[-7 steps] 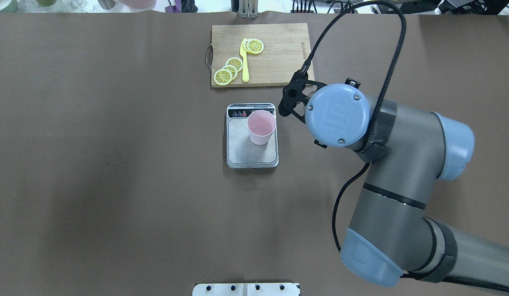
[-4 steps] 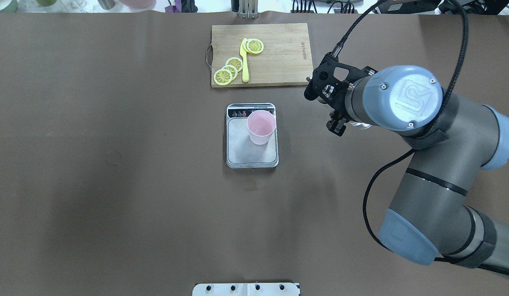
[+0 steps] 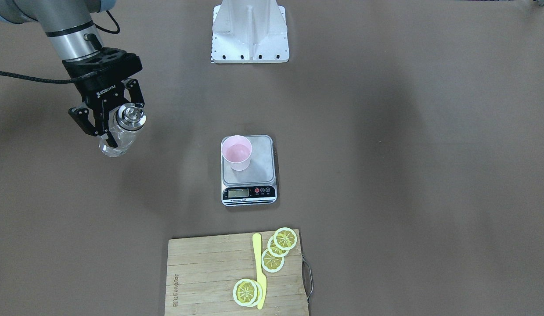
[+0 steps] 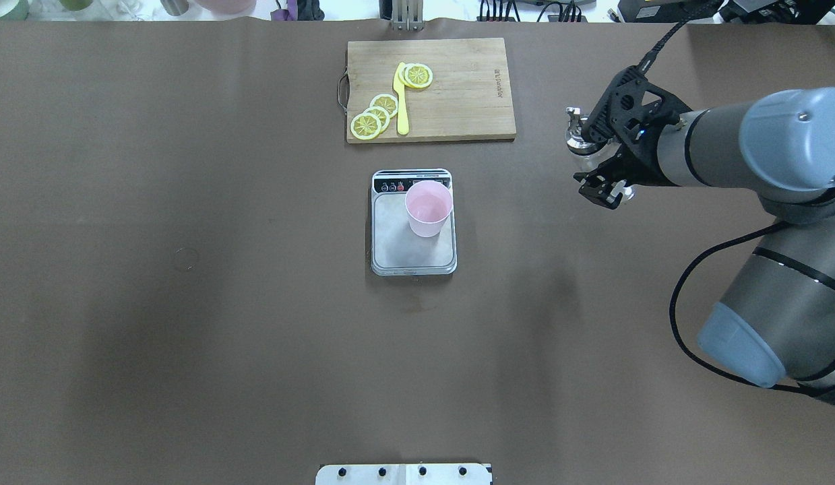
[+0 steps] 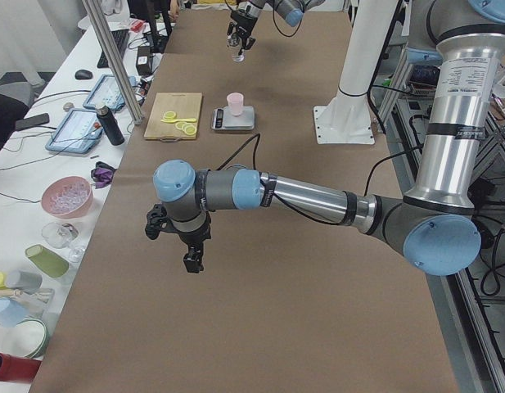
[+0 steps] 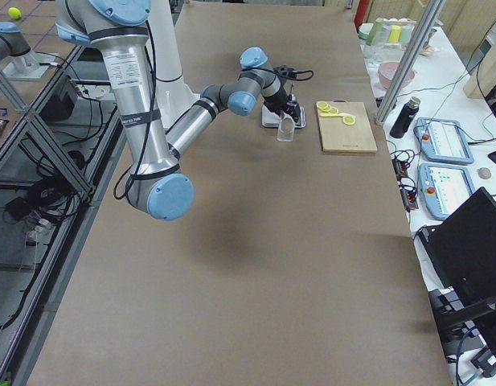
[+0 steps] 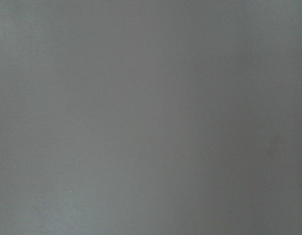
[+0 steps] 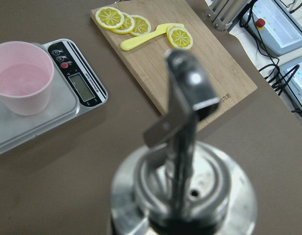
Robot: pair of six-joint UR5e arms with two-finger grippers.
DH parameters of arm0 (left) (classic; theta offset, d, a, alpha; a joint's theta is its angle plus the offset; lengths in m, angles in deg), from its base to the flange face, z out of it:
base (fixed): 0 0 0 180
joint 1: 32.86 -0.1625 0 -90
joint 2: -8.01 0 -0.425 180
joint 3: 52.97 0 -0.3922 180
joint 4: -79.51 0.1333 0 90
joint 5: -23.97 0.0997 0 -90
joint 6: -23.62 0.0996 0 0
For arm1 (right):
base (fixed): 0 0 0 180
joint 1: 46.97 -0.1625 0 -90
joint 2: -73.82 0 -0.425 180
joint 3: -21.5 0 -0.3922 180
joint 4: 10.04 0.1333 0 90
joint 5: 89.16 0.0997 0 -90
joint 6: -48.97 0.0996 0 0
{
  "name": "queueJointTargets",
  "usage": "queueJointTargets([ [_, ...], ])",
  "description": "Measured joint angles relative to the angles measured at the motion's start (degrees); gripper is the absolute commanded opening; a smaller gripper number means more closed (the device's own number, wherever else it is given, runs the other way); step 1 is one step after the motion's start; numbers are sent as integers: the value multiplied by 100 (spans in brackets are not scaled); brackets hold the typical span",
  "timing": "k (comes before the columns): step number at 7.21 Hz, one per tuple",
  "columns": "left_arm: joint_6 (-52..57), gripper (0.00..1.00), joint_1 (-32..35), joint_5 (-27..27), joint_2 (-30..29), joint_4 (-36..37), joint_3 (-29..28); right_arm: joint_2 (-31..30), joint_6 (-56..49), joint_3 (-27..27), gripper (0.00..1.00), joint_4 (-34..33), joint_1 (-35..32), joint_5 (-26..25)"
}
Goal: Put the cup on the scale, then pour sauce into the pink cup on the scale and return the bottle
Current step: 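Carry the bottle back to its starting spot with the right gripper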
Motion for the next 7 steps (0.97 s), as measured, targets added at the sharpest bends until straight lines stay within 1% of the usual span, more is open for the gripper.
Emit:
queueJointTargets([
  [2, 16, 99, -1, -1, -18, -9, 15, -384, 42, 750, 37, 1590, -622, 922],
  [4, 21, 99, -1, -10, -31, -12, 31, -592, 74, 1376, 37, 2734, -1237, 1785],
  [5, 23, 99, 0, -10, -29, -31, 38, -695, 131, 1611, 37, 3212, -1481, 2136],
  [7, 22, 99, 1, -2, -23, -246, 21, -934, 453, 2045, 37, 4271, -1705, 2501],
])
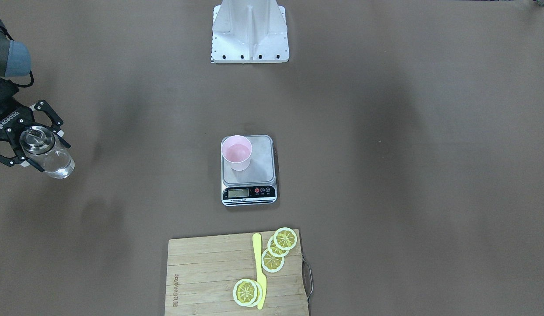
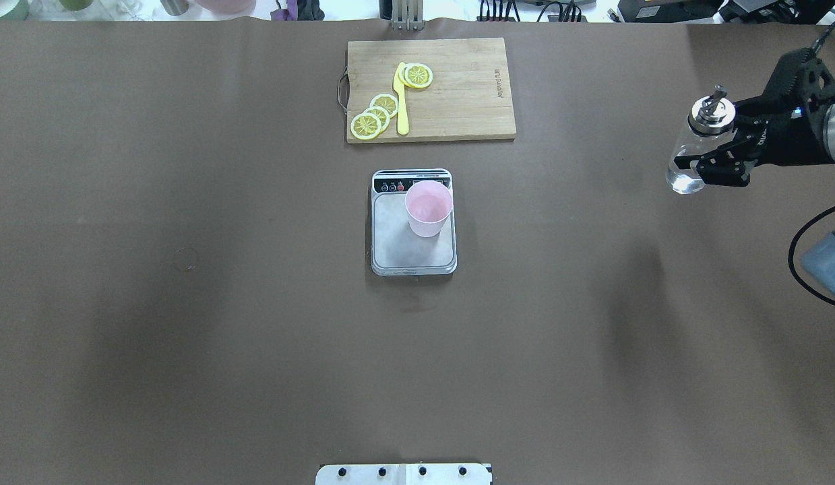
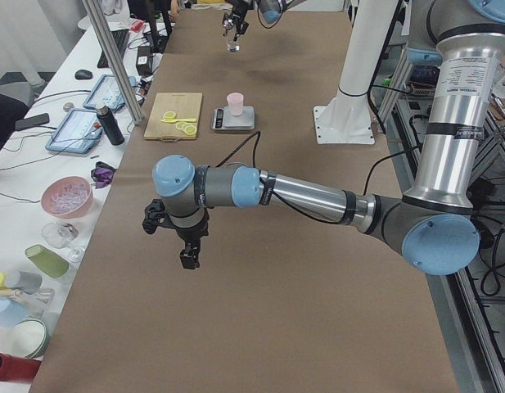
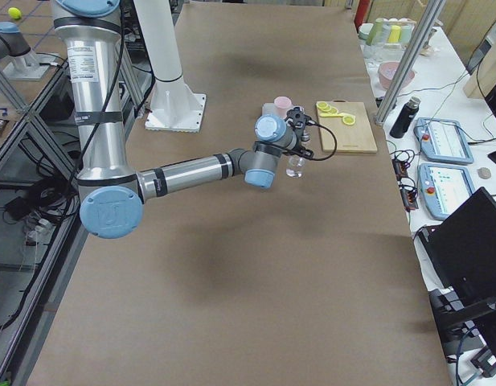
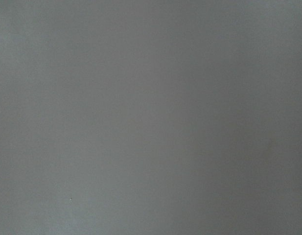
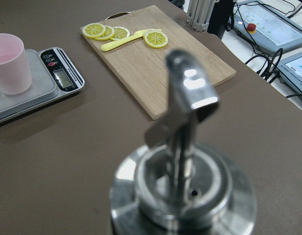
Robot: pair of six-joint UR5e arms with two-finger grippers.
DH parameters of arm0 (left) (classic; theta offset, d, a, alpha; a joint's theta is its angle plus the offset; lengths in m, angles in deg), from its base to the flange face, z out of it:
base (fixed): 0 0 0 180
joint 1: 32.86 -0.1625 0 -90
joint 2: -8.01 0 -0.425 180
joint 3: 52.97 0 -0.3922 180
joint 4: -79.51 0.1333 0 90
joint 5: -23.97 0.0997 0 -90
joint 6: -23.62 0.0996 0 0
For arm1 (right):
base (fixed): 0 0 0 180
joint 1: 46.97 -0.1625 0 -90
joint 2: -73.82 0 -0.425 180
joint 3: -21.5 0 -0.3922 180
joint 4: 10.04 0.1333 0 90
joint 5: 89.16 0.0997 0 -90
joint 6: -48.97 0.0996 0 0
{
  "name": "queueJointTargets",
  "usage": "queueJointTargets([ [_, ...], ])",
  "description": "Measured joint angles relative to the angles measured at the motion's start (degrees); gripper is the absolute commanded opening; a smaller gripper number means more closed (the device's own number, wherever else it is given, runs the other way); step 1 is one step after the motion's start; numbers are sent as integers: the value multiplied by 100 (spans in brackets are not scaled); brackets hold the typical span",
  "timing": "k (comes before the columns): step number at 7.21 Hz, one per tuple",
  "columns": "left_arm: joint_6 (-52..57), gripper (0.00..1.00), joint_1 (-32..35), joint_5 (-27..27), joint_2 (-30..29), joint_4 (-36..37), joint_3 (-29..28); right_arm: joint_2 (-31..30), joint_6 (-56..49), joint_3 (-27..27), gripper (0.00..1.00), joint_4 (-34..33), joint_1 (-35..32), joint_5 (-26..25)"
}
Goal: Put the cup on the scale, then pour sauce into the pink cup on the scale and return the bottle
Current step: 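Carry the bottle back to its starting spot with the right gripper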
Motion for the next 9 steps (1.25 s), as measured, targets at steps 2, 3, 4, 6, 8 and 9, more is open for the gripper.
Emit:
queueJointTargets([
  [2, -33, 99, 3, -3, 40, -133, 27, -92, 433, 723, 37, 1326, -72, 166],
  [3, -45, 99, 5, -6, 68, -144, 34, -125, 583, 1007, 37, 1840, -105, 228],
  [4, -53, 99, 6, -11, 98, -140, 42, -175, 703, 1229, 37, 2283, -129, 278],
  [6, -57, 99, 14, -12, 127, -101, 45, -243, 929, 1689, 37, 3123, -141, 304],
  [8, -61, 99, 32, -5, 129, -79, 50, -257, 1118, 2208, 37, 3881, -143, 303],
  [9, -66, 99, 37, 0, 122, -76, 42, -260, 1139, 2415, 37, 4109, -143, 293],
])
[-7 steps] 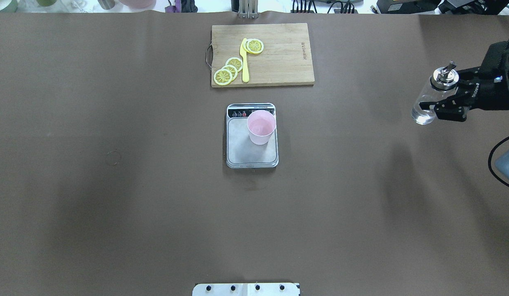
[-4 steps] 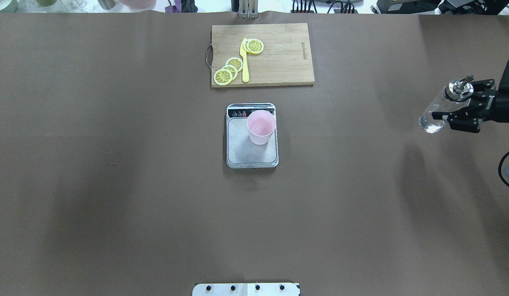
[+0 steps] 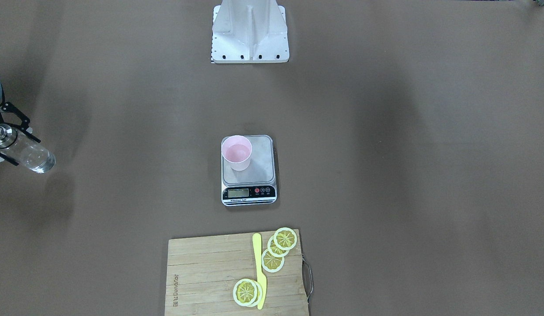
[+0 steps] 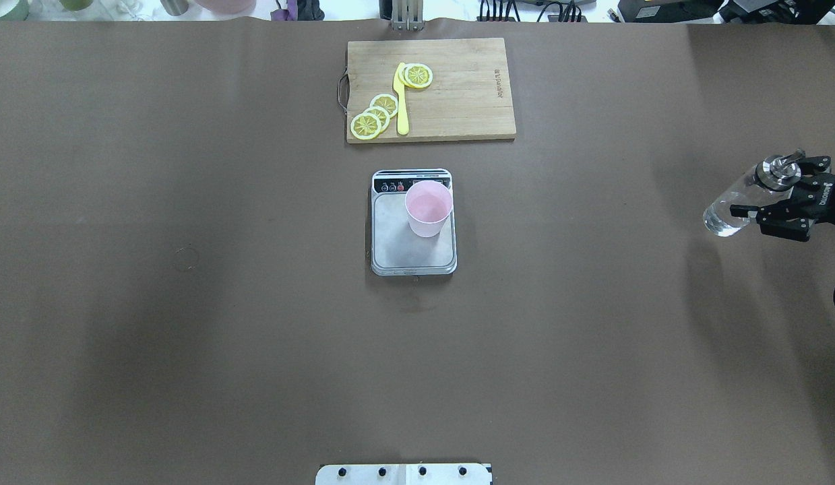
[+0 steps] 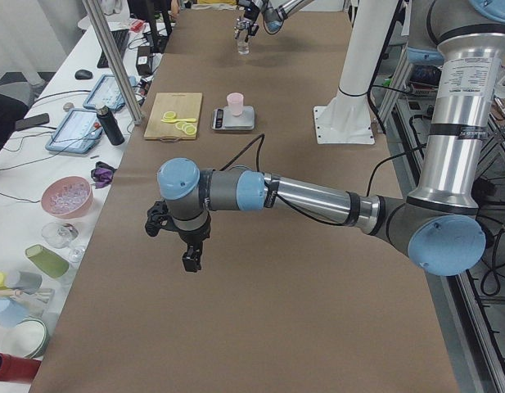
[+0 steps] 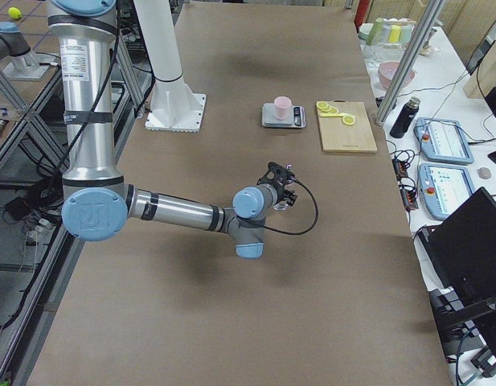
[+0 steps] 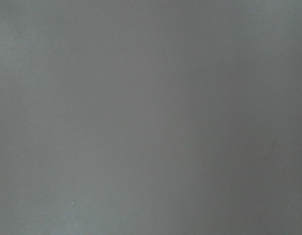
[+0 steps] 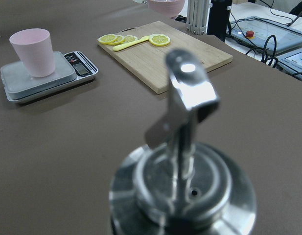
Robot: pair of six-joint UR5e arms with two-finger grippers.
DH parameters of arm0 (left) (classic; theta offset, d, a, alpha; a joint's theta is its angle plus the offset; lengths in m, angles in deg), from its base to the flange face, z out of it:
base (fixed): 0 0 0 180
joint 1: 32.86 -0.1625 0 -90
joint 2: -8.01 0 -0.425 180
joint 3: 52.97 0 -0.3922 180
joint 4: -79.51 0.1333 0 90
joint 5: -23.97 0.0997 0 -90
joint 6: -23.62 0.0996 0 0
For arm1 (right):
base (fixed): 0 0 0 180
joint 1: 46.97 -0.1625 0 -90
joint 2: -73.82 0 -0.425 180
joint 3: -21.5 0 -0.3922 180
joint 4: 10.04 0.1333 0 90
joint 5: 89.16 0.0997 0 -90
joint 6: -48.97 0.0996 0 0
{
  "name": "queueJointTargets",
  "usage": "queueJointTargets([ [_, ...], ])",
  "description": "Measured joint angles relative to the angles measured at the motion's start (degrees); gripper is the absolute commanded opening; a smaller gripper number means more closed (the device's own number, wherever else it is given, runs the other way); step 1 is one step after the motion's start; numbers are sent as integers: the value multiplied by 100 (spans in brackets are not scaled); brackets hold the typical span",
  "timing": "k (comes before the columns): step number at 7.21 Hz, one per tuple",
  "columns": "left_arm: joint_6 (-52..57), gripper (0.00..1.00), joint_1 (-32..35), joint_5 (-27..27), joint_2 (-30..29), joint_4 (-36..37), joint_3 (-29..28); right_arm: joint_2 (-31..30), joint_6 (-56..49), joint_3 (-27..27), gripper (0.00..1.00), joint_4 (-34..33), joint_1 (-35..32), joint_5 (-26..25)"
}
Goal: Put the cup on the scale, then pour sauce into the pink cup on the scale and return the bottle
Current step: 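Carry the bottle back to its starting spot with the right gripper, then lower the bottle onto the table with the right gripper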
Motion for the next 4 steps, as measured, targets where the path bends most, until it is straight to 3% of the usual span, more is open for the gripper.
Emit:
queueJointTargets([
  [4, 28, 99, 5, -5, -47, -53, 8, 0, -3, 575, 37, 540, 12, -42],
])
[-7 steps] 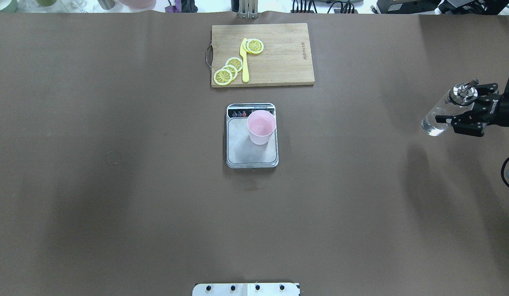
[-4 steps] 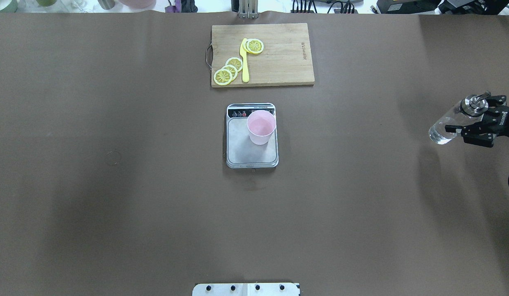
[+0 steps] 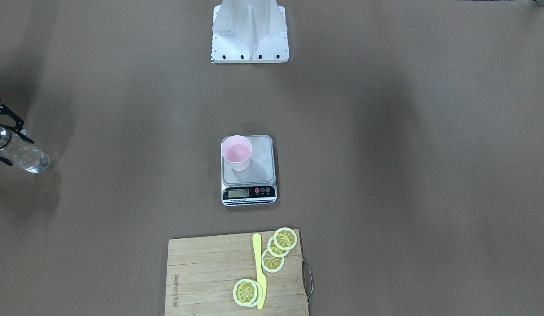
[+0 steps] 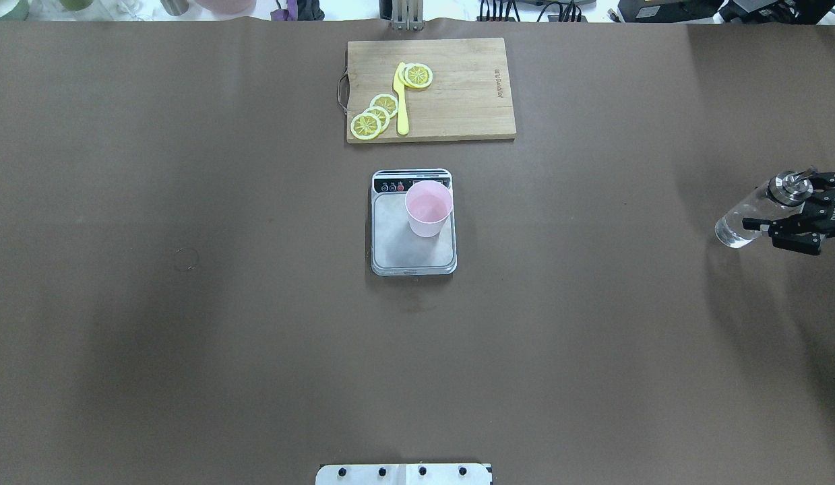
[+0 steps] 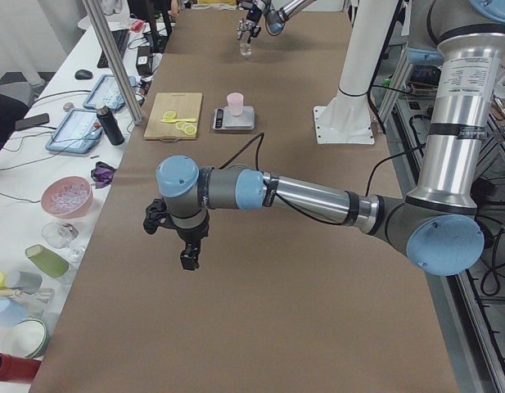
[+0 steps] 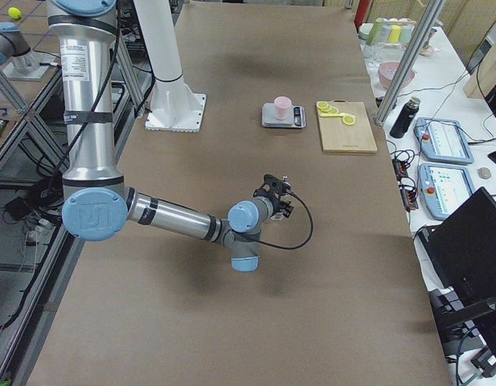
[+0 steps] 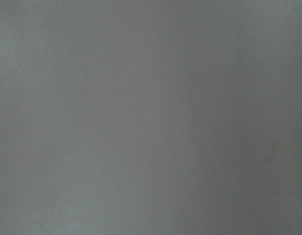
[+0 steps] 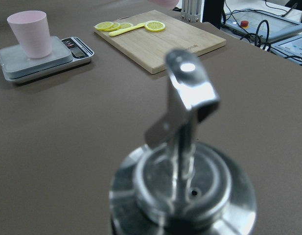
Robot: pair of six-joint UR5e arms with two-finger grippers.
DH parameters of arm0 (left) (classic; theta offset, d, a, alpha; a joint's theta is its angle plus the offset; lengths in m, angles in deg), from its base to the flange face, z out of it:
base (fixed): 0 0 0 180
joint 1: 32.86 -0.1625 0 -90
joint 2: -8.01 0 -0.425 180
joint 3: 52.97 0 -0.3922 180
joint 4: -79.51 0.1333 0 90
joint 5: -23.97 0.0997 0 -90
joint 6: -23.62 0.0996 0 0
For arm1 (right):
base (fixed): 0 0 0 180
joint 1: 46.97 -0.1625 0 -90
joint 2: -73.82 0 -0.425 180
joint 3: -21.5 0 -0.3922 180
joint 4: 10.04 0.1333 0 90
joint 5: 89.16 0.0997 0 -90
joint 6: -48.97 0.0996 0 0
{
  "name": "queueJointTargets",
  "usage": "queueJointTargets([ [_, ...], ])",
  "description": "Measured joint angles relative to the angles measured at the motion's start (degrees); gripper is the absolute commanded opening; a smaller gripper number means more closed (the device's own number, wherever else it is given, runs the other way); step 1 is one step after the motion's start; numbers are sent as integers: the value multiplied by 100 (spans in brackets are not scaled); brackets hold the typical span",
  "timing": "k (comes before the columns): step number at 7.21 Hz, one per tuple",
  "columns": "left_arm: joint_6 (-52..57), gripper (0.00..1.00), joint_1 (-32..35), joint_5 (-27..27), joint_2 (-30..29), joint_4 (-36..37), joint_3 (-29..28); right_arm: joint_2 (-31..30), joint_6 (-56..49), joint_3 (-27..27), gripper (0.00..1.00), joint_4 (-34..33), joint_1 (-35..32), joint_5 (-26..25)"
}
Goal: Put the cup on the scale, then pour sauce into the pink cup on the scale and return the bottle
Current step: 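Lower the bottle onto the table with the right gripper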
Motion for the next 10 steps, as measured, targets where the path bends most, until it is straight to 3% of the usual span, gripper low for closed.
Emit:
queueJointTargets([
  [6, -17, 99, 9, -56, 65, 14, -4, 63, -46, 224, 40, 83, 31, -54],
  [9, -6, 99, 17, -129, 69, 54, 19, 96, -40, 295, 50, 79, 92, -63],
  [10, 4, 99, 17, -131, 67, 44, 27, 99, -38, 305, 59, 76, 114, -66],
])
